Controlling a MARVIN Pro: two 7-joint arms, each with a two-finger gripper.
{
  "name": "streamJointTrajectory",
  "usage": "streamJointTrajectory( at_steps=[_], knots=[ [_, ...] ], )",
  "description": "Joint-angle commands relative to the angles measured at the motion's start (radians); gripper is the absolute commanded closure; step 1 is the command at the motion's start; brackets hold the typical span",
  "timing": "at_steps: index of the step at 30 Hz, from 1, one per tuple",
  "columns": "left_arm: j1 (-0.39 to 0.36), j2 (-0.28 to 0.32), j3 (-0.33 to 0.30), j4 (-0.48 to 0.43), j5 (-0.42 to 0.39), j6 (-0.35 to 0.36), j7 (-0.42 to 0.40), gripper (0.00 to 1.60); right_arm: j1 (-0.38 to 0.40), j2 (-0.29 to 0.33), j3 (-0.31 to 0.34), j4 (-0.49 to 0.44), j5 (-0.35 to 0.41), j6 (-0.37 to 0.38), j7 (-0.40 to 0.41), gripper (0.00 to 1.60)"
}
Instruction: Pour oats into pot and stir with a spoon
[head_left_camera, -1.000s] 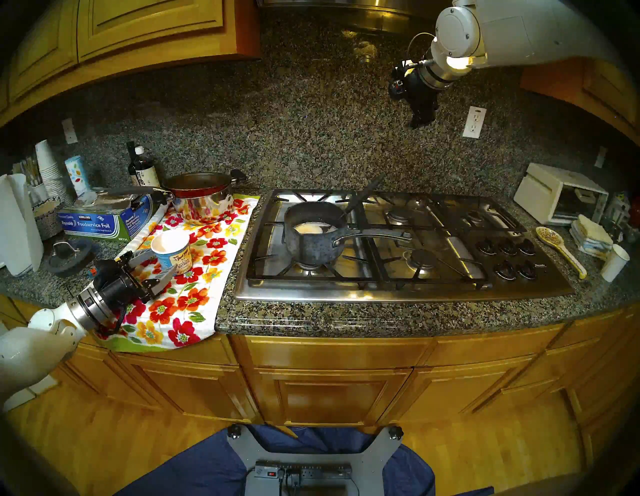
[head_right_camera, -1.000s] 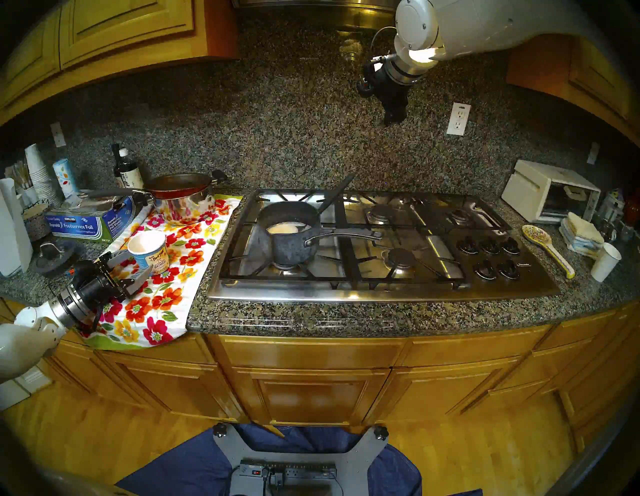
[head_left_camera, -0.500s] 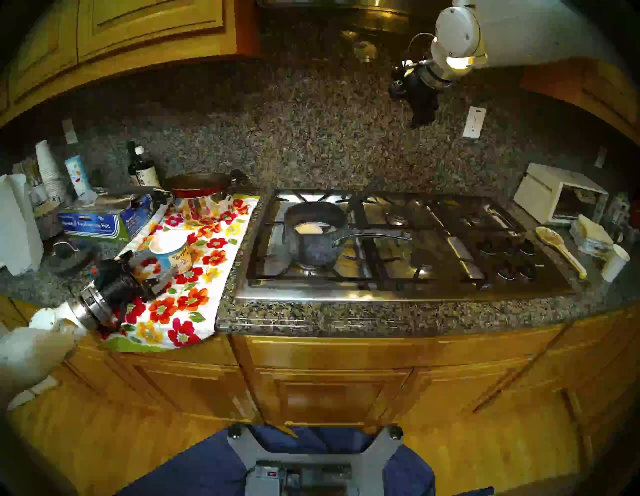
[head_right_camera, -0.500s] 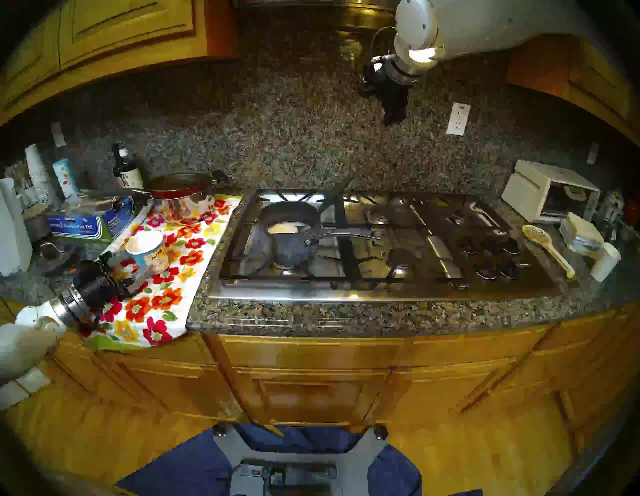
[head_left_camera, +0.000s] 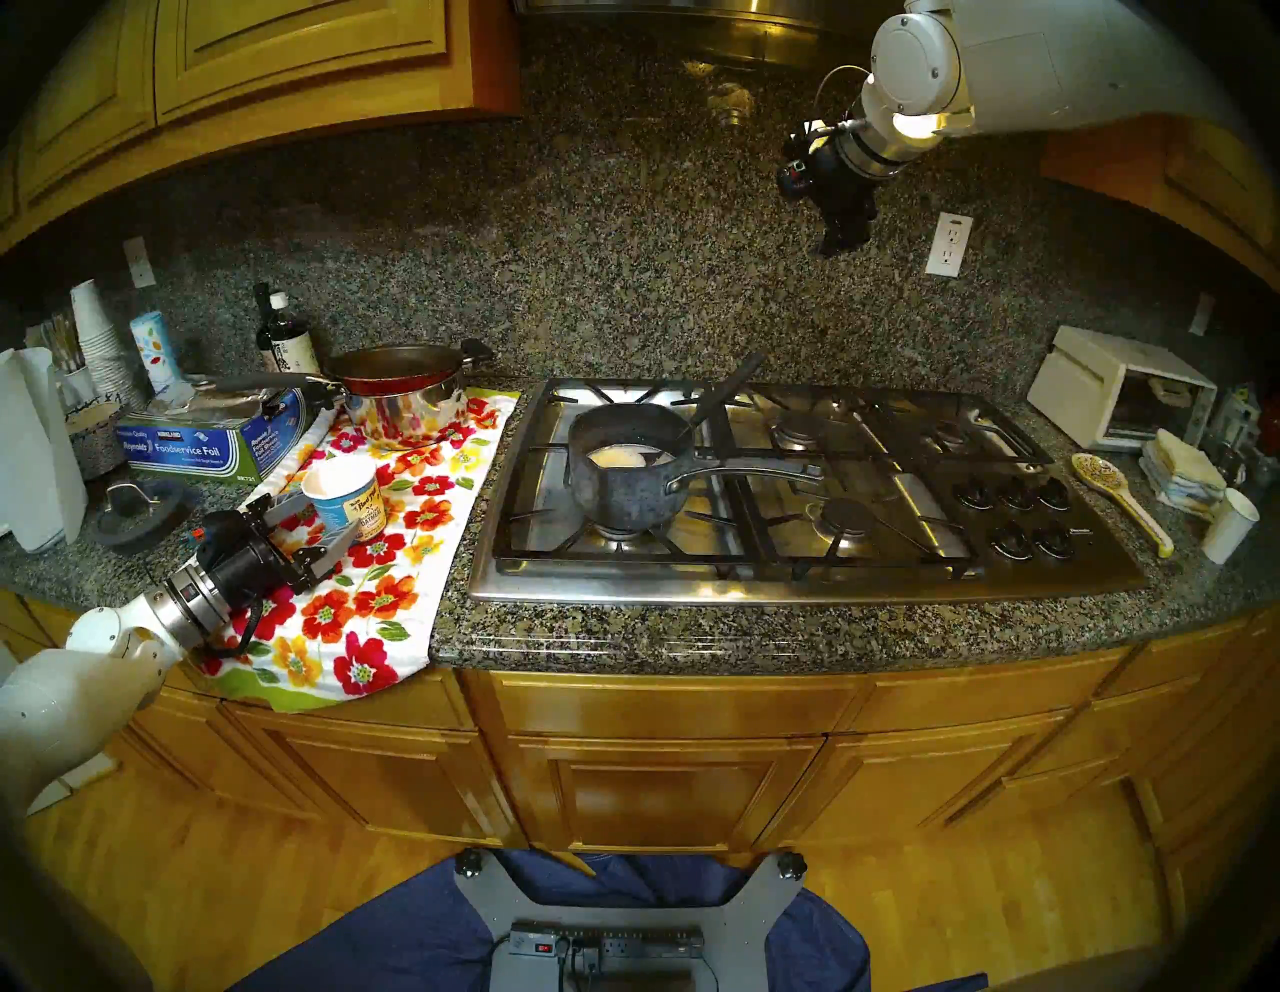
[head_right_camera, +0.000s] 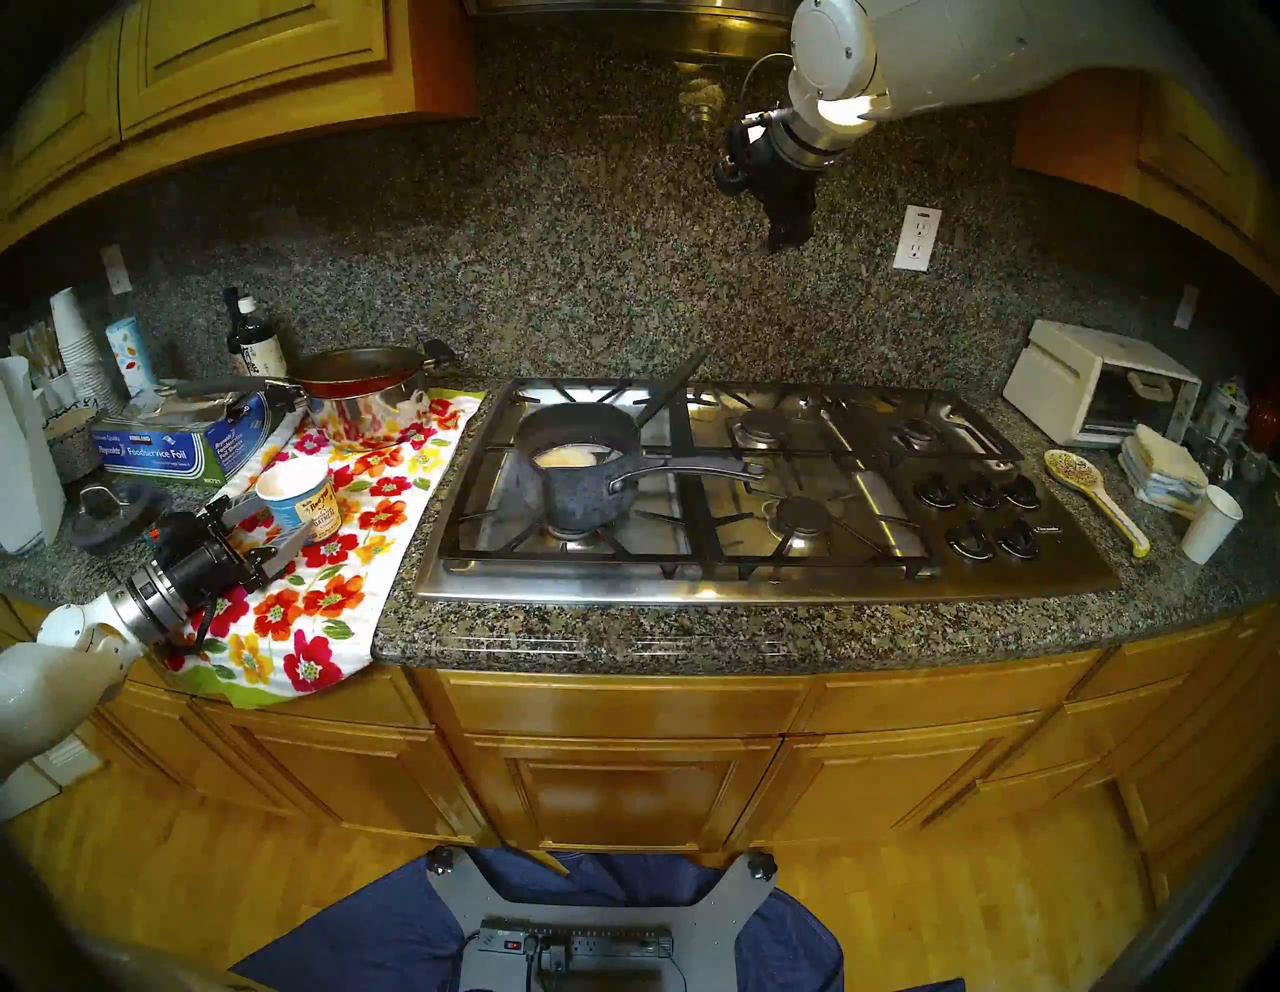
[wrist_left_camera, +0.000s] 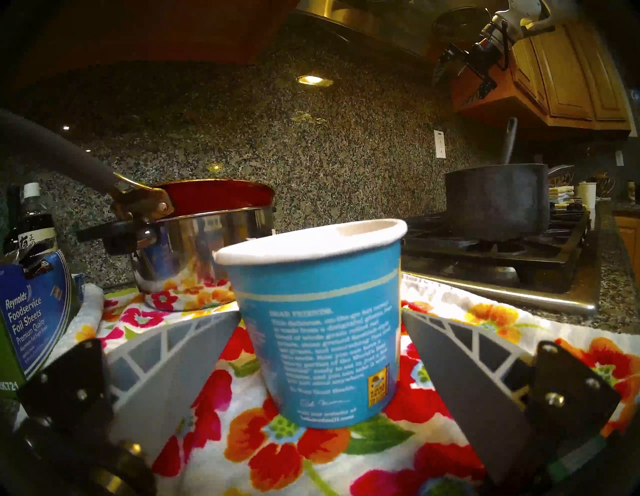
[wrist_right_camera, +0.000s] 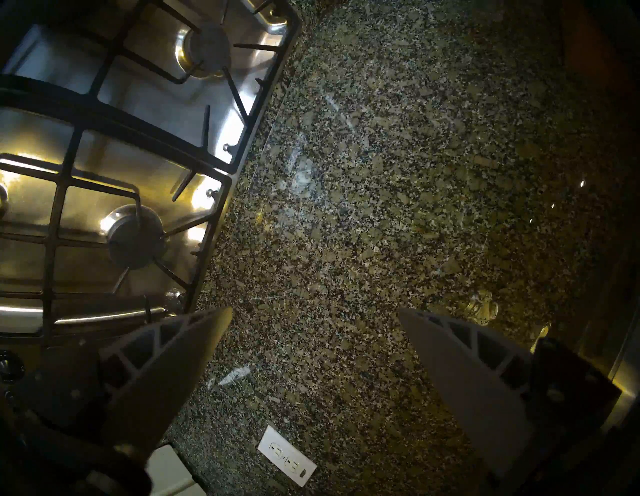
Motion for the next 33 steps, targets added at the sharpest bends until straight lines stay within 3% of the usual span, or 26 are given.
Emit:
streamJointTrajectory(
  at_steps=[1,2,3,6,7,10,11,14,20,33],
  knots=[
    [-0.03,-0.008,-0.009,-0.006,0.002,-0.002,-0.012,0.0,0.037,0.003,0.002,0.031,0.001,0.007,-0.011,0.0],
    [-0.03,-0.008,-0.01,-0.005,0.004,-0.002,-0.012,0.0,0.037,0.003,0.002,0.031,0.001,0.007,-0.011,0.0],
    [-0.03,-0.009,-0.01,-0.004,0.006,-0.003,-0.013,0.13,0.037,0.003,0.002,0.031,0.001,0.007,-0.011,0.0],
    [-0.027,-0.01,-0.012,-0.003,0.009,-0.004,-0.017,0.0,0.037,0.003,0.003,0.031,0.0,0.007,-0.011,0.0],
    [-0.025,-0.009,-0.013,-0.003,0.009,-0.006,-0.019,0.14,0.037,0.003,0.003,0.031,0.0,0.007,-0.011,0.0],
    [-0.018,-0.008,-0.015,-0.003,0.01,-0.012,-0.024,0.2,0.037,0.003,0.003,0.031,0.0,0.007,-0.011,0.0],
    [-0.016,-0.007,-0.015,-0.004,0.01,-0.013,-0.025,0.45,0.037,0.003,0.003,0.031,0.0,0.007,-0.011,0.0],
    [-0.011,-0.005,-0.016,-0.005,0.01,-0.019,-0.03,0.43,0.037,0.003,0.003,0.031,0.0,0.007,-0.011,0.0],
    [0.001,0.003,-0.018,-0.01,0.005,-0.03,-0.038,0.67,0.037,0.003,0.004,0.031,-0.001,0.008,-0.011,0.0],
    [0.031,0.08,-0.06,-0.049,-0.025,-0.054,-0.052,0.56,0.037,0.004,0.005,0.031,-0.002,0.007,-0.01,0.0]
  ],
)
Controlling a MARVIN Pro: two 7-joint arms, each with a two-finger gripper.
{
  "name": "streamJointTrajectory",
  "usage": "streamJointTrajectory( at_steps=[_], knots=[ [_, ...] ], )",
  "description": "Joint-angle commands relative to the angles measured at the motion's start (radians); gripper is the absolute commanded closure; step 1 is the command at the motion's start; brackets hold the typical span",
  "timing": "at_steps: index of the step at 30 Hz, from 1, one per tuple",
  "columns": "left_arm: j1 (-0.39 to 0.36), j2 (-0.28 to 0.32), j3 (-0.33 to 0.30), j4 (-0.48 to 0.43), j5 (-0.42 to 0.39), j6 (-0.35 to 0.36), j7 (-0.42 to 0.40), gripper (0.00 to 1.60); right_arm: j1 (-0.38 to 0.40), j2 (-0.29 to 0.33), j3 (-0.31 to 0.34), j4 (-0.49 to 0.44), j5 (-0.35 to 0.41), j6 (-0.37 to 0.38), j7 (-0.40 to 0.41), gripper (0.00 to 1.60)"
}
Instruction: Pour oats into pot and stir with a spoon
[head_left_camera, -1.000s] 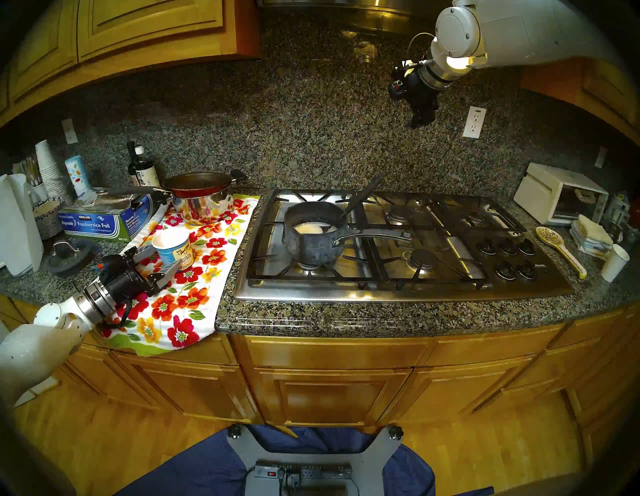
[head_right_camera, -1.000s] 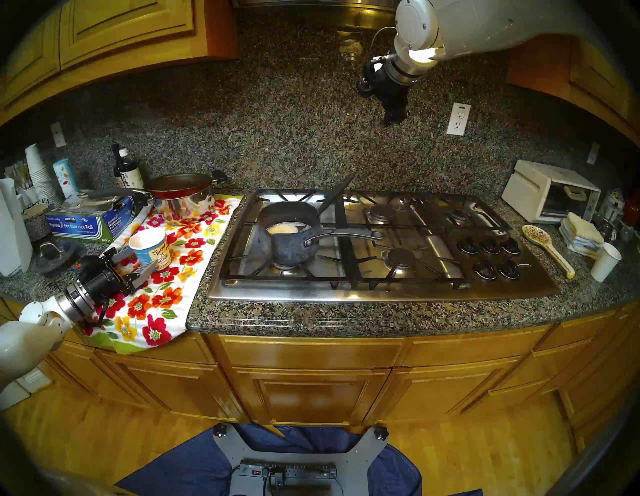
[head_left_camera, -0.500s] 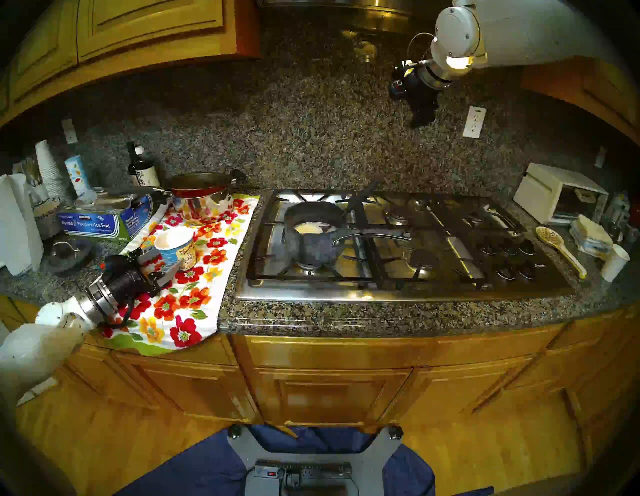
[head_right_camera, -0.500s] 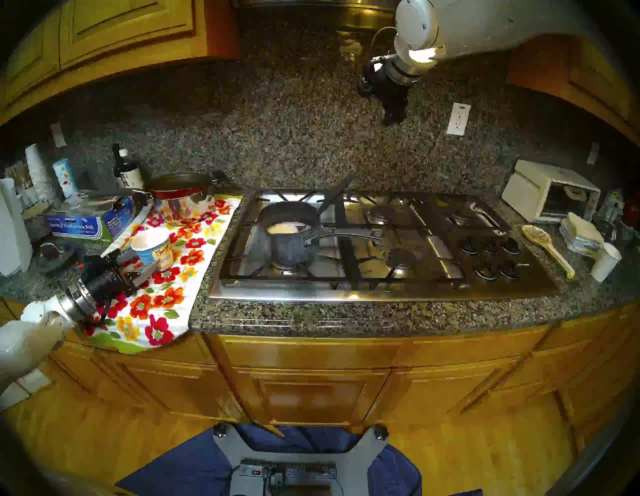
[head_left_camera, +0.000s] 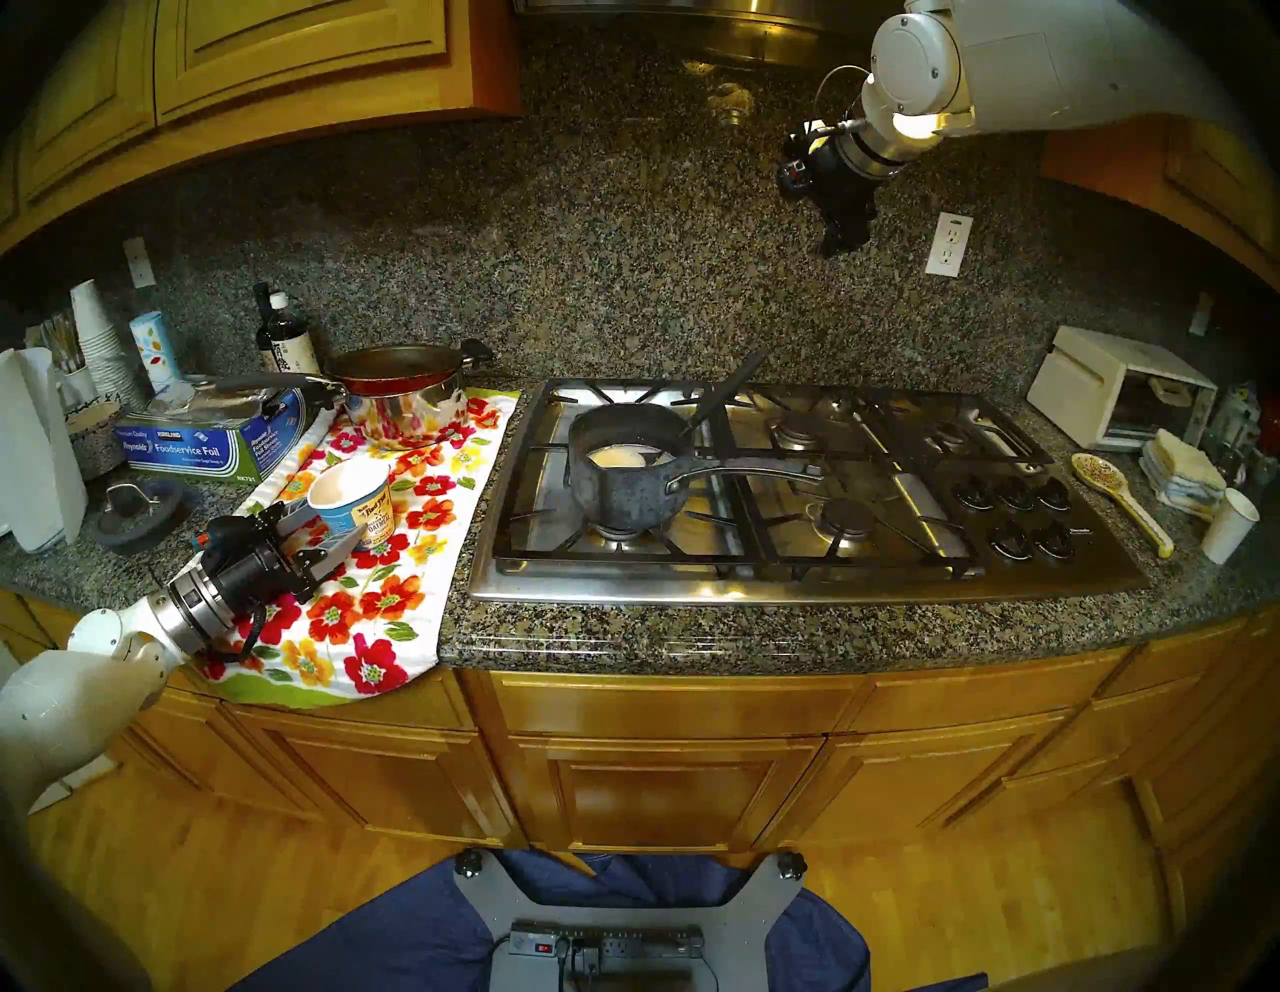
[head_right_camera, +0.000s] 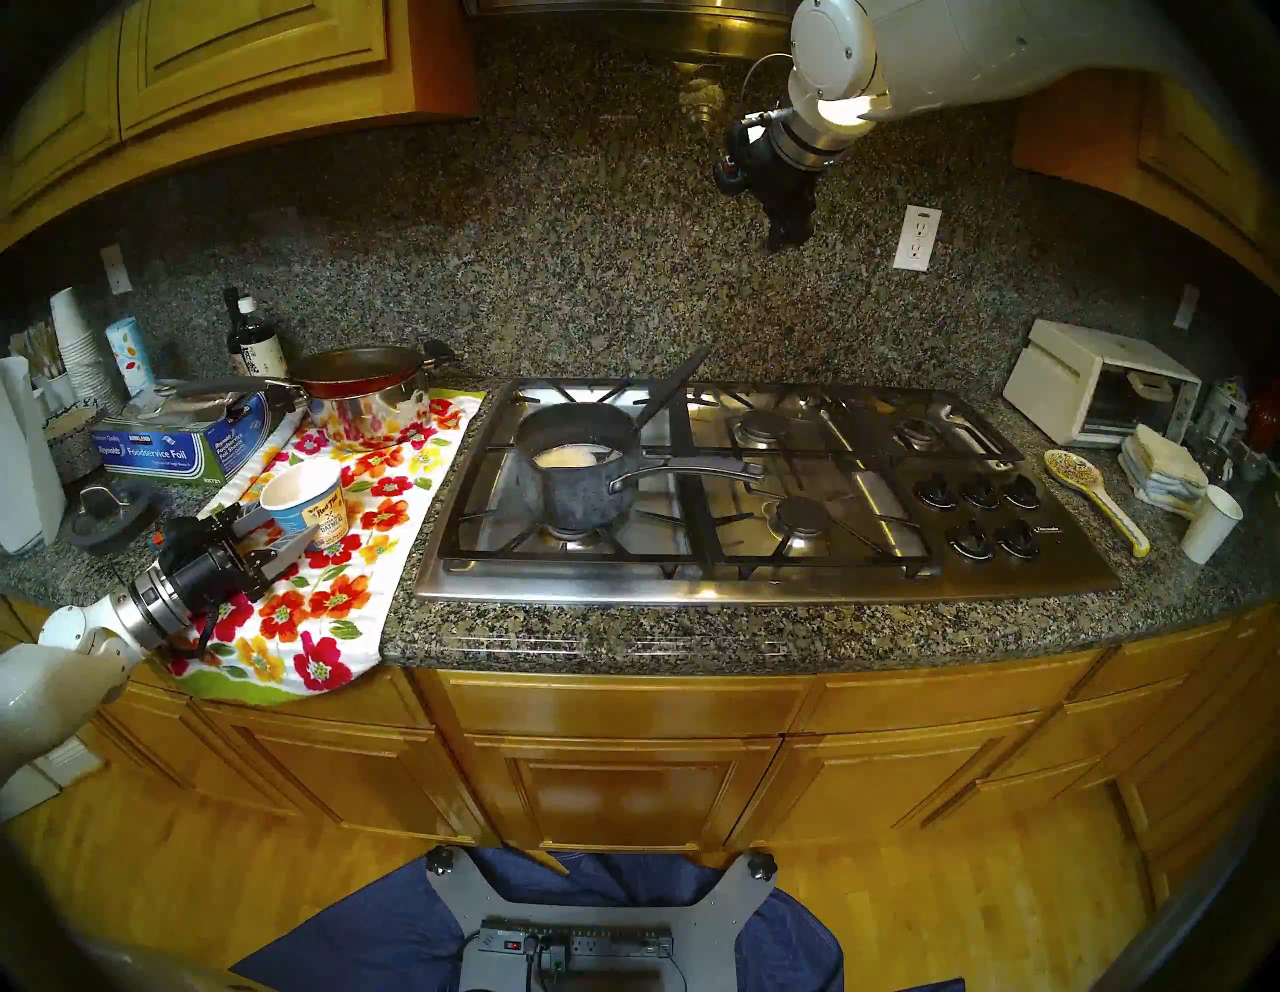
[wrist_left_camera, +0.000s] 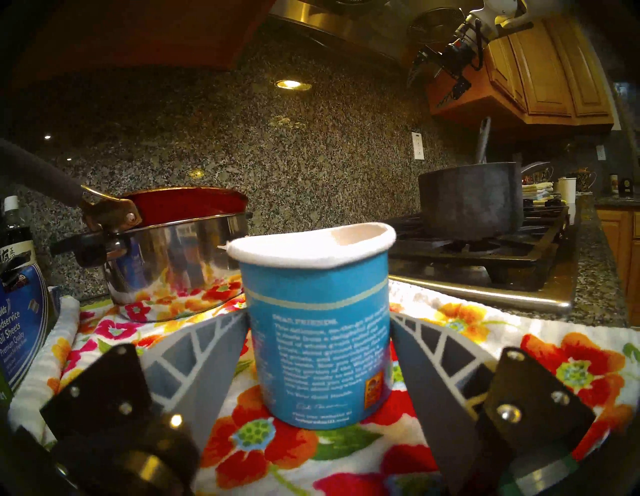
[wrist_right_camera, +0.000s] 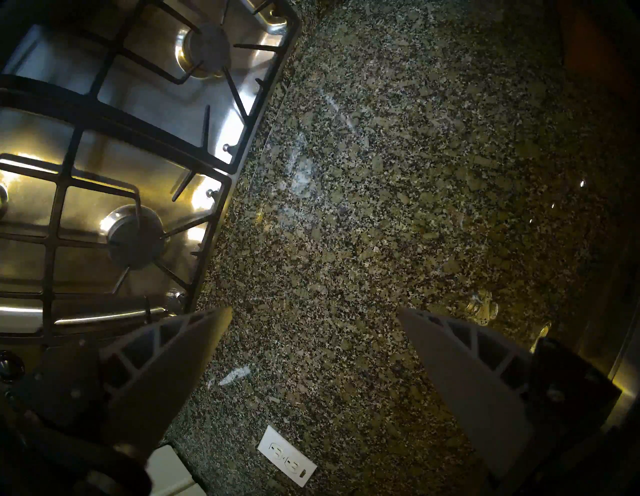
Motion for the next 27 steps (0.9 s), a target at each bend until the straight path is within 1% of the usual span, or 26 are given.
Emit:
streamJointTrajectory(
  at_steps=[1,2,6,7,9,11,14,15,22,27],
  knots=[
    [-0.005,0.068,-0.051,-0.031,-0.029,-0.018,-0.004,0.57,0.037,0.003,0.002,0.03,0.001,0.006,-0.01,0.0],
    [-0.006,0.076,-0.056,-0.036,-0.03,-0.019,-0.005,0.58,0.037,0.003,0.002,0.03,0.0,0.006,-0.01,0.0],
    [-0.008,0.097,-0.071,-0.052,-0.037,-0.016,-0.007,0.52,0.037,0.003,0.002,0.03,0.0,0.006,-0.01,0.0],
    [-0.008,0.106,-0.077,-0.059,-0.04,-0.013,-0.008,0.46,0.037,0.003,0.002,0.03,0.0,0.006,-0.01,0.0],
    [-0.008,0.12,-0.086,-0.072,-0.045,-0.013,-0.011,0.49,0.037,0.003,0.002,0.03,0.0,0.006,-0.009,0.0],
    [0.001,0.146,-0.1,-0.097,-0.055,-0.011,-0.016,0.48,0.037,0.003,0.003,0.03,0.0,0.006,-0.009,0.0],
    [0.007,0.158,-0.106,-0.113,-0.059,-0.011,-0.016,0.48,0.037,0.003,0.003,0.03,-0.001,0.006,-0.009,0.0],
    [0.011,0.165,-0.108,-0.122,-0.061,-0.011,-0.016,0.52,0.037,0.003,0.003,0.03,-0.001,0.006,-0.009,0.0],
    [0.036,0.202,-0.116,-0.198,-0.079,-0.003,0.0,0.52,0.037,0.004,0.003,0.031,-0.001,0.007,-0.01,0.0],
    [0.028,0.215,-0.115,-0.252,-0.07,0.015,0.03,0.53,0.037,0.004,0.004,0.031,-0.001,0.007,-0.01,0.0]
  ],
)
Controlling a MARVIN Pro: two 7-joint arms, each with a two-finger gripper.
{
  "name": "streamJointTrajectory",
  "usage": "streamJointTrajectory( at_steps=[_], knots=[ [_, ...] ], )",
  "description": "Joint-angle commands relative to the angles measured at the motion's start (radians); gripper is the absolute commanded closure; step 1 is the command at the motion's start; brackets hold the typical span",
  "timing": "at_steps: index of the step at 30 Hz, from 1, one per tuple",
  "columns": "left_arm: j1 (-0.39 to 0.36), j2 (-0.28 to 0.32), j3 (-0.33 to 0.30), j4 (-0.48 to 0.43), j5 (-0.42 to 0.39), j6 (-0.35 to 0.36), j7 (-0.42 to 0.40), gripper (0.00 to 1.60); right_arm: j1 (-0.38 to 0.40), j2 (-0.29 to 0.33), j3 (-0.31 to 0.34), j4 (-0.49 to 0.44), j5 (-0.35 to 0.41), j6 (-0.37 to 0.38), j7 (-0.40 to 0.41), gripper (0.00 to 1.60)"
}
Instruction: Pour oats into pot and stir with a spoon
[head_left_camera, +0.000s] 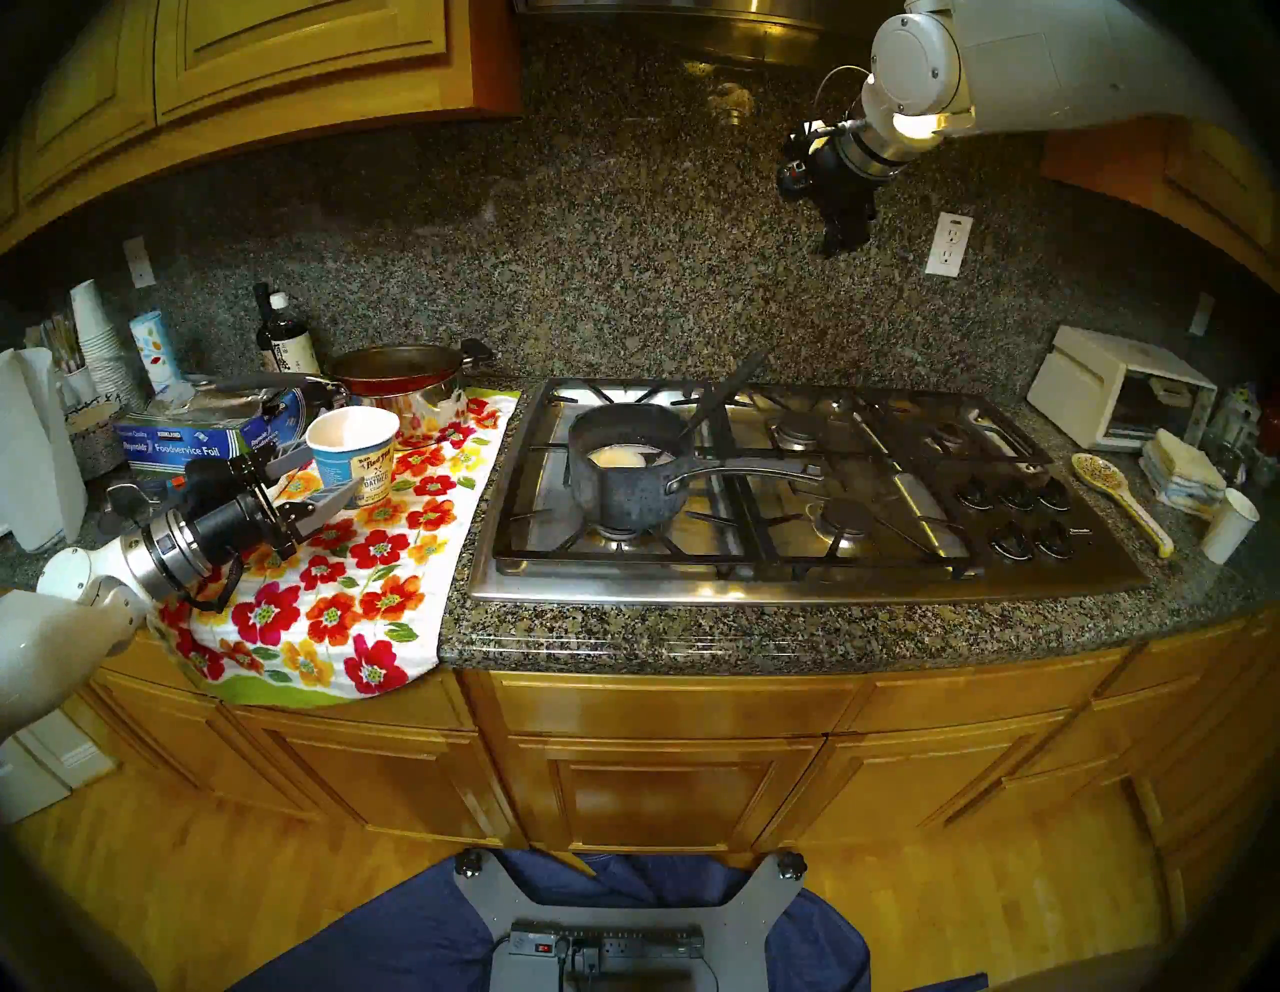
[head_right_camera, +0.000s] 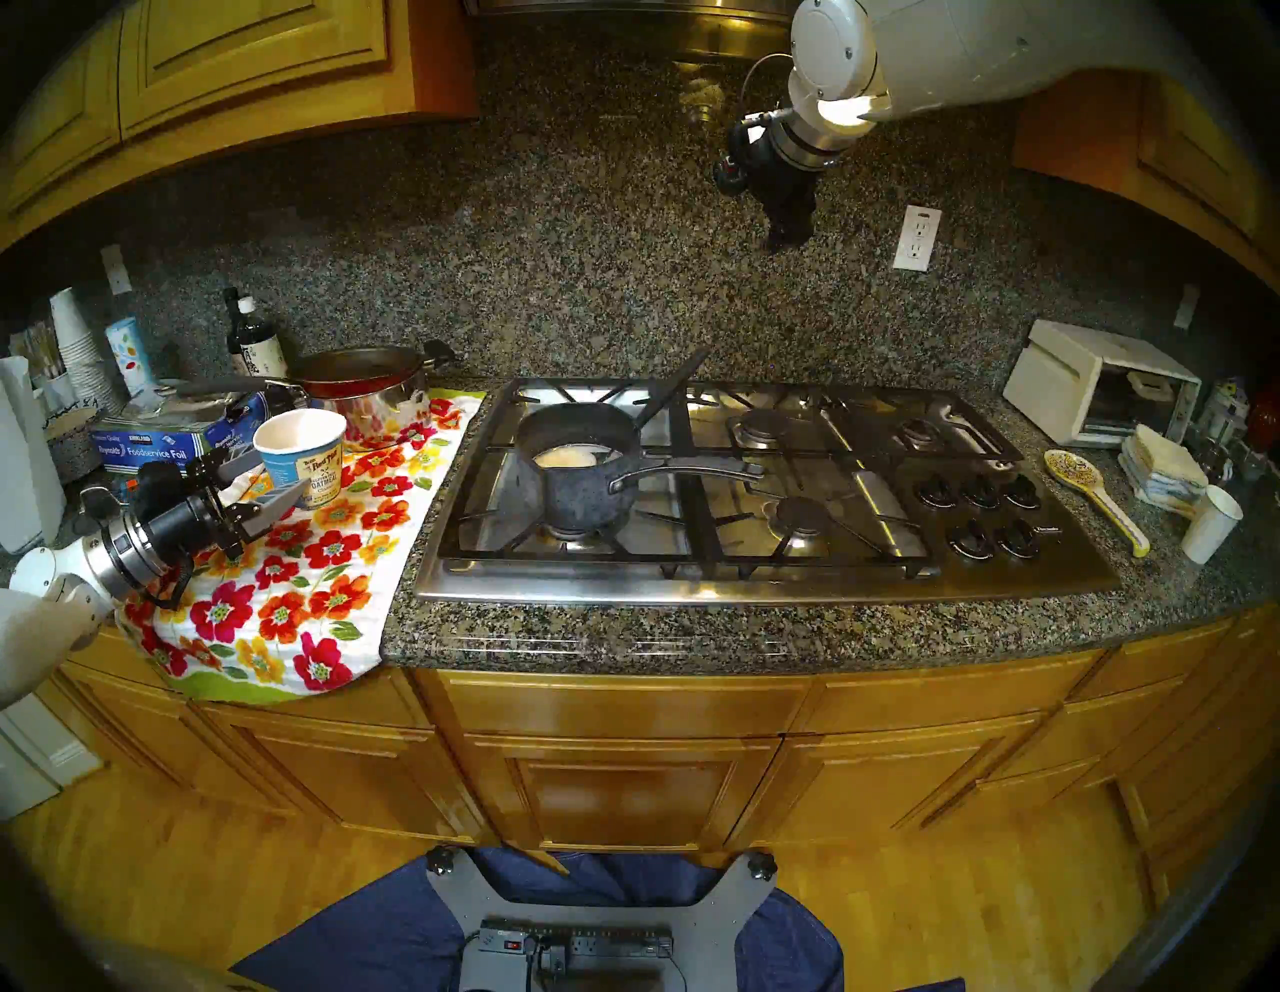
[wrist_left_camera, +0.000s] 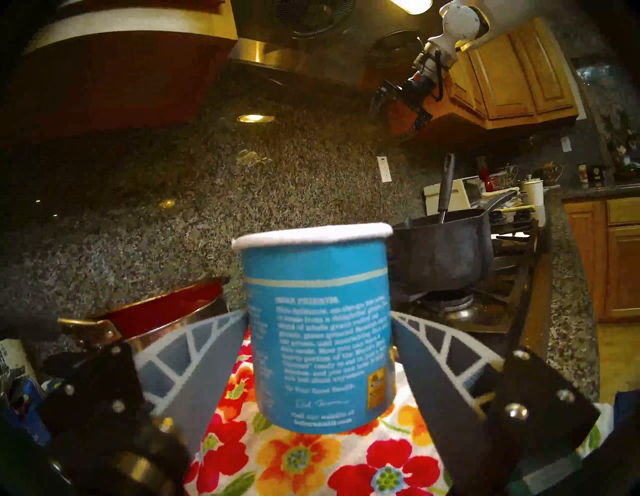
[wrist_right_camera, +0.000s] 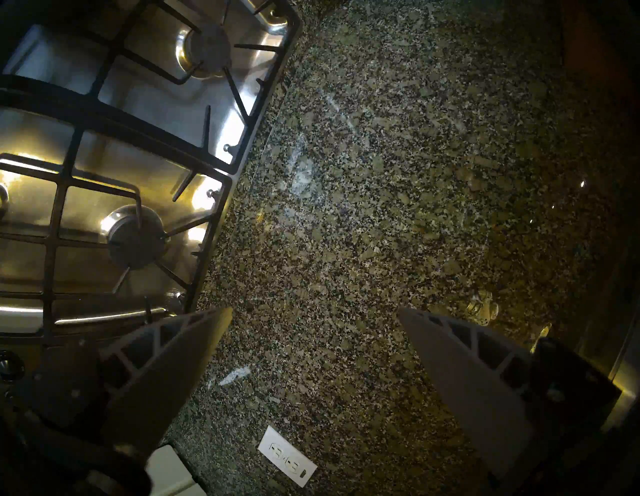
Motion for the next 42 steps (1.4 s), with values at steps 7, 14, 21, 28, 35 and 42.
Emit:
streamJointTrajectory(
  at_steps=[7,14,21,28,35,42],
  knots=[
    [-0.05,0.068,-0.036,-0.167,0.011,0.07,0.073,0.48,0.037,0.003,0.003,0.031,0.0,0.007,-0.01,0.0],
    [-0.081,0.075,-0.045,-0.223,0.032,0.137,0.119,0.58,0.037,0.003,0.003,0.031,0.0,0.007,-0.01,0.0],
    [-0.113,0.08,-0.056,-0.257,0.053,0.207,0.148,0.55,0.037,0.003,0.004,0.031,-0.001,0.007,-0.01,0.0],
    [-0.145,0.075,-0.068,-0.308,0.076,0.265,0.164,0.57,0.037,0.004,0.004,0.031,-0.001,0.007,-0.01,0.0],
    [-0.176,0.059,-0.072,-0.365,0.099,0.328,0.187,0.48,0.037,0.004,0.005,0.031,-0.002,0.008,-0.01,0.0],
    [-0.218,0.033,-0.07,-0.412,0.128,0.405,0.209,0.46,0.037,0.004,0.005,0.031,-0.002,0.008,-0.01,0.0]
  ],
)
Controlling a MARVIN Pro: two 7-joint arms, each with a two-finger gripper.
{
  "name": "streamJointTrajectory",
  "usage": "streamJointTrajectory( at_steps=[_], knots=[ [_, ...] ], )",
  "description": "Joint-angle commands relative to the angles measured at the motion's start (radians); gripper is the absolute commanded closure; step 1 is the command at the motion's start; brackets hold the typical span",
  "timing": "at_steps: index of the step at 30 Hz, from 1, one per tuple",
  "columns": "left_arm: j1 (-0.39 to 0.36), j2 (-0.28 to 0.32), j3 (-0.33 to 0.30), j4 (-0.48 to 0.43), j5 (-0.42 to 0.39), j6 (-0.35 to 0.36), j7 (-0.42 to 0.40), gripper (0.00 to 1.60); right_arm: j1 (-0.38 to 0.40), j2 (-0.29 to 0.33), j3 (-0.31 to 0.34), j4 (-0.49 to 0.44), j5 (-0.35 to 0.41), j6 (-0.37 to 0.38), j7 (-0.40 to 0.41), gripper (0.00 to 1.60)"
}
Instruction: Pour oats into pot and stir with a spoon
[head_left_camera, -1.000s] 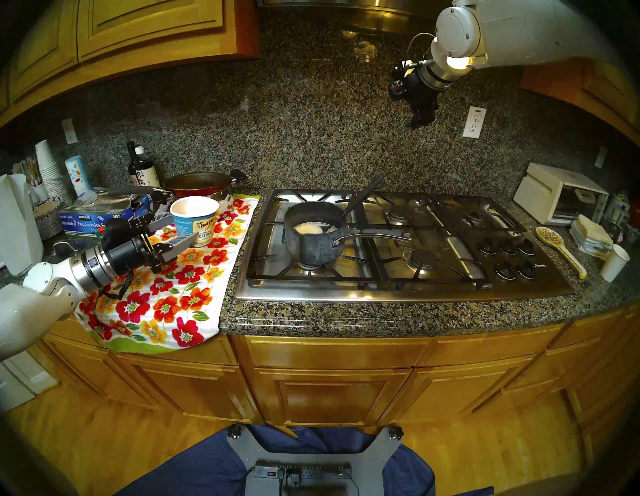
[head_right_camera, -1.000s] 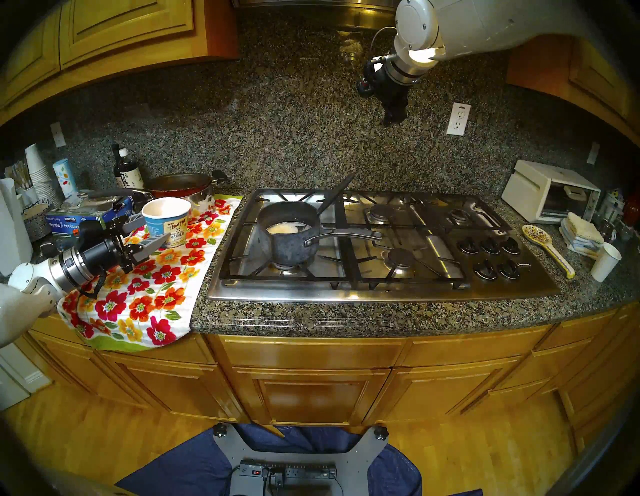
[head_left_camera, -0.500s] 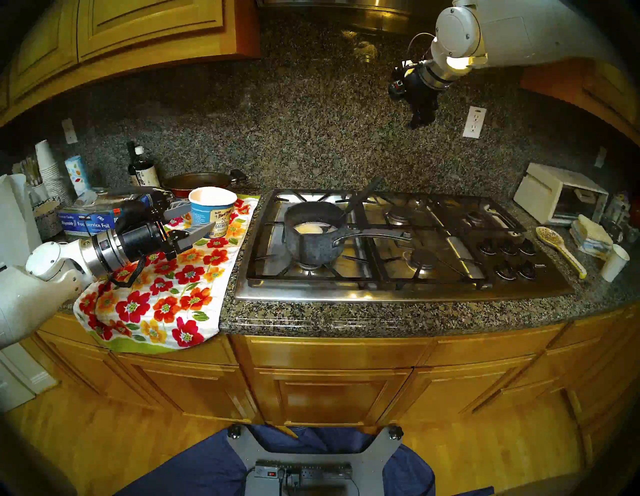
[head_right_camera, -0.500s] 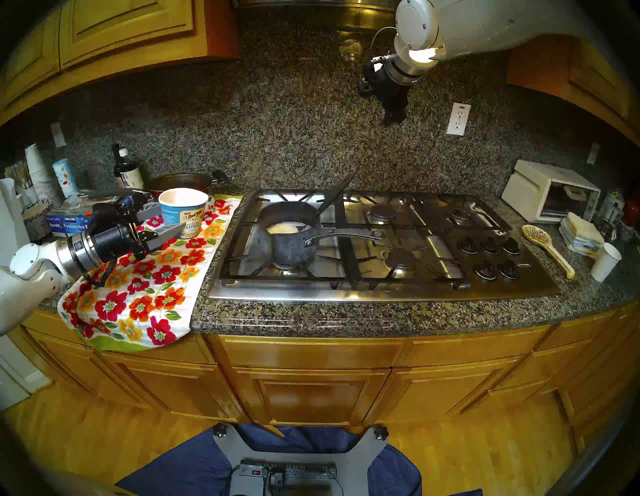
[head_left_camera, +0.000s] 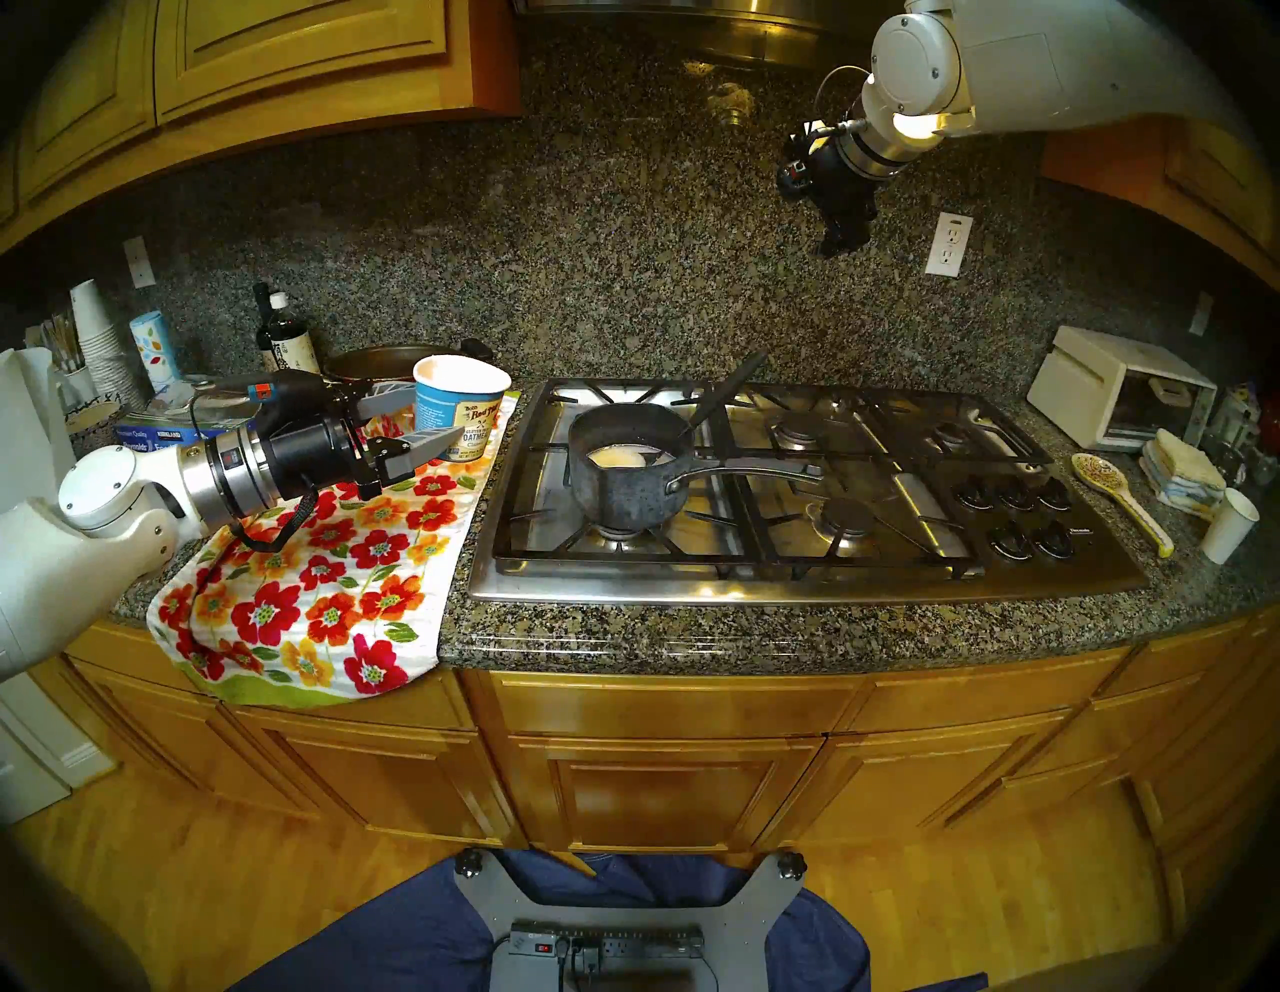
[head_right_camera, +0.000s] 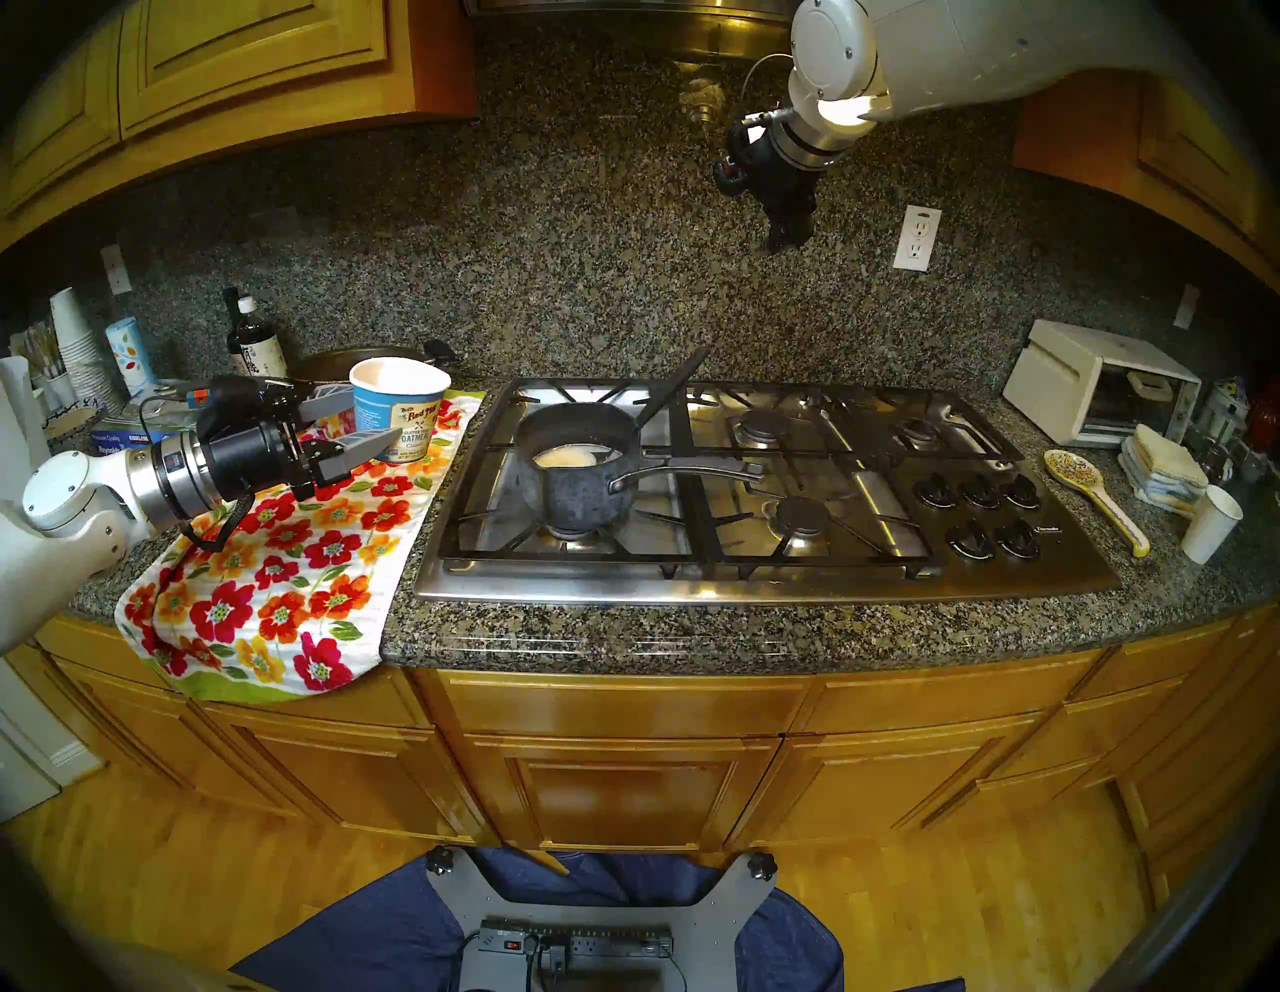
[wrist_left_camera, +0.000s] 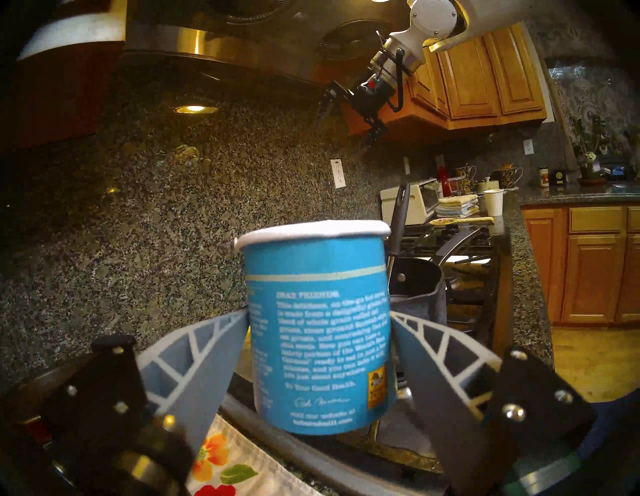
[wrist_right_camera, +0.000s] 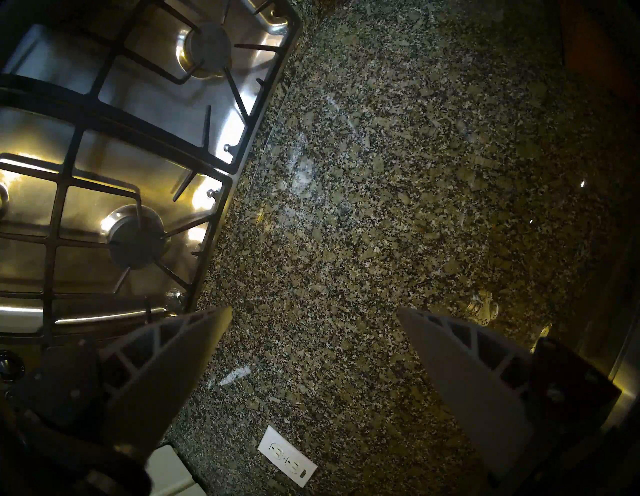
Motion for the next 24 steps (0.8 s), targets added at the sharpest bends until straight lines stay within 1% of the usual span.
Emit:
streamJointTrajectory(
  at_steps=[1,8,12,14,17,18,19,20,21,22,23,24],
  knots=[
    [-0.09,-0.028,-0.031,-0.055,0.021,0.052,0.024,0.46,0.037,0.002,0.002,0.031,0.001,0.007,-0.011,0.0],
    [-0.135,-0.061,-0.019,-0.092,0.071,0.136,0.035,0.52,0.037,0.003,0.003,0.031,0.0,0.007,-0.011,0.0],
    [-0.17,-0.076,-0.015,-0.114,0.106,0.194,0.038,0.52,0.037,0.003,0.003,0.031,0.0,0.007,-0.011,0.0],
    [-0.177,-0.081,-0.016,-0.119,0.11,0.204,0.039,0.51,0.037,0.003,0.003,0.031,0.0,0.007,-0.011,0.0],
    [-0.209,-0.098,-0.013,-0.129,0.13,0.252,0.041,0.53,0.037,0.003,0.003,0.031,0.0,0.007,-0.01,0.0],
    [-0.192,-0.099,-0.034,-0.137,0.132,0.266,0.042,0.52,0.037,0.003,0.003,0.031,0.0,0.007,-0.01,0.0],
    [-0.227,-0.11,-0.011,-0.133,0.135,0.287,0.038,0.51,0.037,0.003,0.004,0.031,0.0,0.007,-0.01,0.0],
    [-0.211,-0.112,-0.03,-0.142,0.143,0.298,0.041,0.53,0.037,0.003,0.004,0.031,0.0,0.007,-0.01,0.0],
    [-0.242,-0.12,-0.01,-0.14,0.147,0.317,0.038,0.52,0.037,0.003,0.004,0.031,0.0,0.007,-0.01,0.0],
    [-0.227,-0.124,-0.029,-0.148,0.146,0.335,0.038,0.52,0.037,0.003,0.004,0.031,-0.001,0.007,-0.01,0.0],
    [-0.24,-0.13,-0.023,-0.148,0.149,0.348,0.036,0.54,0.037,0.003,0.004,0.031,-0.001,0.007,-0.01,0.0],
    [-0.238,-0.132,-0.031,-0.153,0.148,0.364,0.034,0.55,0.037,0.003,0.004,0.031,-0.001,0.007,-0.01,0.0]
  ],
)
